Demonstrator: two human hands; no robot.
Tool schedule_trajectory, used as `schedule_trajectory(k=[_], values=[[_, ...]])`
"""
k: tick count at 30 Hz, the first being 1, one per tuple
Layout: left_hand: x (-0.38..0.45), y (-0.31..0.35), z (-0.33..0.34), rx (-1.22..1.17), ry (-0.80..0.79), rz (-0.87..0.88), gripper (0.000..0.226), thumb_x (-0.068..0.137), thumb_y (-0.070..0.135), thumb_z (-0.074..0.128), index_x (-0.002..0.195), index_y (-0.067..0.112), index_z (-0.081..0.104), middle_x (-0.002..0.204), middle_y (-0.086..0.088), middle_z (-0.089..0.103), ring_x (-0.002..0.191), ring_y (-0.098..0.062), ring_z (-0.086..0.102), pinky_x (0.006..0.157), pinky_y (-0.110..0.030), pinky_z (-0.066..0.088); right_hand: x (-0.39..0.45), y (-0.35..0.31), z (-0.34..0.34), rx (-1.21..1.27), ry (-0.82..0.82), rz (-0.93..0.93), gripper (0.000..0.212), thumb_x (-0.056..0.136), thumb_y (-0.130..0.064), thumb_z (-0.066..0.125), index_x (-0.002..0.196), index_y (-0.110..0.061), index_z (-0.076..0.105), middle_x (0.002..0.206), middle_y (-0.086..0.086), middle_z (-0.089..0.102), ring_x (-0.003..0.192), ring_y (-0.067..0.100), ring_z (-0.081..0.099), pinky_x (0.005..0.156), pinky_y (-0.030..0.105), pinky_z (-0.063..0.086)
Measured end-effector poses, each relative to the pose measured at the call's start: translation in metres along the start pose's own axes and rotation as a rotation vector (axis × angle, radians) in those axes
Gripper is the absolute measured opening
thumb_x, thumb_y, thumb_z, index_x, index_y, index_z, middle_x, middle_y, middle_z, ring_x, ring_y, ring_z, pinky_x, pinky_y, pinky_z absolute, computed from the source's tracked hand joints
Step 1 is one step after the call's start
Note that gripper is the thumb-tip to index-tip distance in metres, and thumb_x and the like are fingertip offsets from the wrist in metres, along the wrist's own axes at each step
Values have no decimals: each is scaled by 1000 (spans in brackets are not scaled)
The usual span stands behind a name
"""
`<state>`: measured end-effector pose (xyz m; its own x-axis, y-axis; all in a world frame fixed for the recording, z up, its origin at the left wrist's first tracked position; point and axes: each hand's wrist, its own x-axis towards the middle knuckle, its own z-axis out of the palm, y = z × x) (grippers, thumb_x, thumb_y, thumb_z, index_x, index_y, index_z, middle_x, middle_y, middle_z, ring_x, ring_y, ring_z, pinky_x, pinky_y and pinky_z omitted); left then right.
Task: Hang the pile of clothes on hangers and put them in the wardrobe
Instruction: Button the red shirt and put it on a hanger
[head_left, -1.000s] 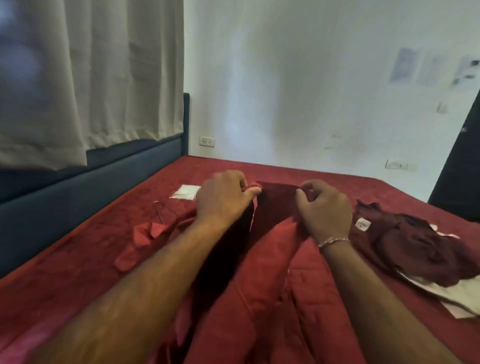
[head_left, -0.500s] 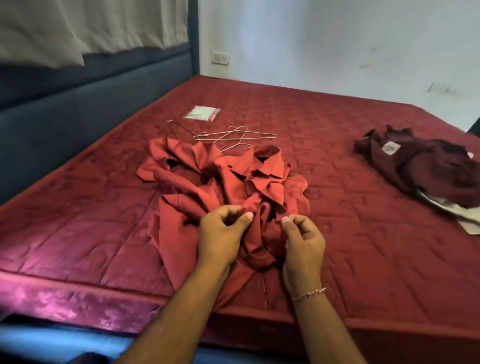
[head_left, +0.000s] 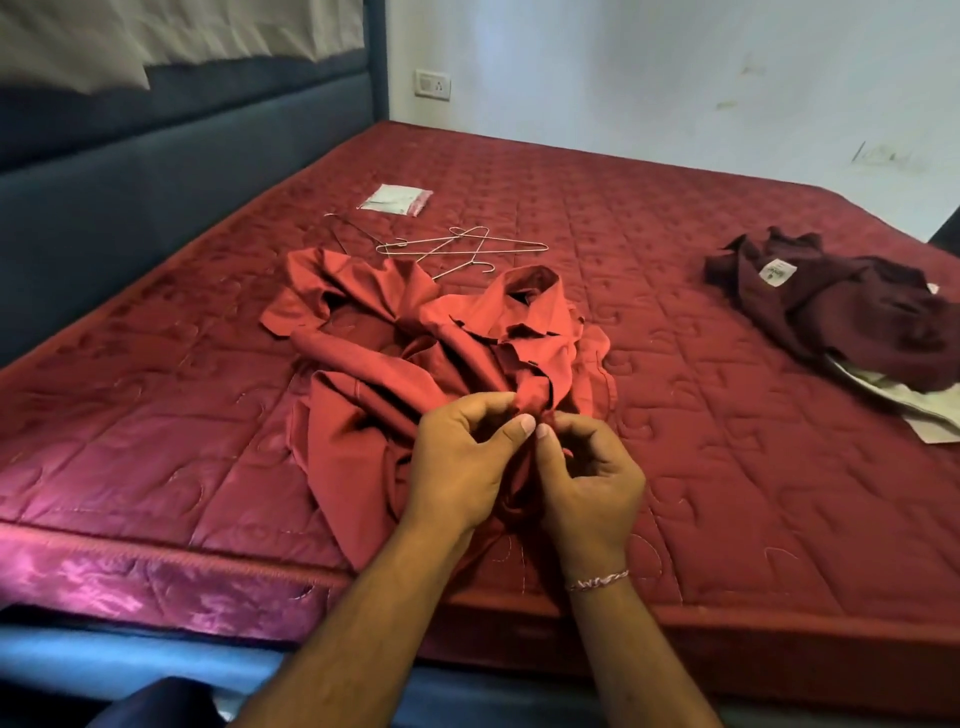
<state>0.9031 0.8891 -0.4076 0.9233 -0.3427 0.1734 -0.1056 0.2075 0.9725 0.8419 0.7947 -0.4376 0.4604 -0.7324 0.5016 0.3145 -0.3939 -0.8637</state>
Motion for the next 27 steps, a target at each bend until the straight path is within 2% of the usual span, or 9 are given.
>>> schedule_trajectory(k=[3, 7, 16, 21, 24, 27], values=[[-5, -3, 1, -50, -38, 7, 35, 88, -11, 72, 98, 23, 76, 91, 5, 80, 86, -7, 73, 80, -22, 58, 1, 0, -2, 17, -15, 14, 24, 86, -4, 76, 92, -27, 73, 89, -16, 76, 84, 2, 70, 77, 19, 54], [-7, -3, 2, -146, -31, -20, 36, 88, -13, 70, 91, 23, 74, 82, 9, 79, 79, -1, 72, 72, -16, 55, 1, -1, -3, 22, -50, 27, 32, 86, 6, 76, 92, -26, 74, 89, -17, 76, 85, 1, 71, 78, 17, 53], [-3, -17, 0, -225, 6, -143, 3, 88, 2, 77, 90, 3, 76, 86, -13, 77, 80, -22, 69, 76, -35, 58, 1, 3, -5, -20, -100, -41, 29, 87, 4, 75, 96, -24, 76, 95, -5, 77, 93, 15, 73, 81, 28, 57], [2, -18, 1, -189, -1, -187, 7, 90, 3, 75, 92, -4, 75, 82, -15, 74, 76, -24, 65, 74, -34, 55, 2, 5, -7, -47, -113, -86, 23, 90, 2, 67, 96, -18, 76, 96, -2, 76, 92, 10, 71, 82, 19, 53], [5, -15, 0, -151, -5, -207, 5, 89, -1, 74, 85, 1, 75, 77, -12, 74, 73, -22, 66, 69, -30, 56, 3, 7, -7, -20, -117, -53, 37, 86, 8, 54, 96, -19, 78, 96, -4, 77, 94, 11, 73, 86, 22, 54], [11, -14, -3, -90, -25, -214, 16, 89, 0, 74, 76, 10, 75, 72, -6, 72, 69, -18, 63, 65, -28, 52, 5, 10, -8, -35, -151, -67, 41, 86, 13, 54, 98, -16, 79, 98, -3, 78, 96, 13, 73, 87, 24, 54]])
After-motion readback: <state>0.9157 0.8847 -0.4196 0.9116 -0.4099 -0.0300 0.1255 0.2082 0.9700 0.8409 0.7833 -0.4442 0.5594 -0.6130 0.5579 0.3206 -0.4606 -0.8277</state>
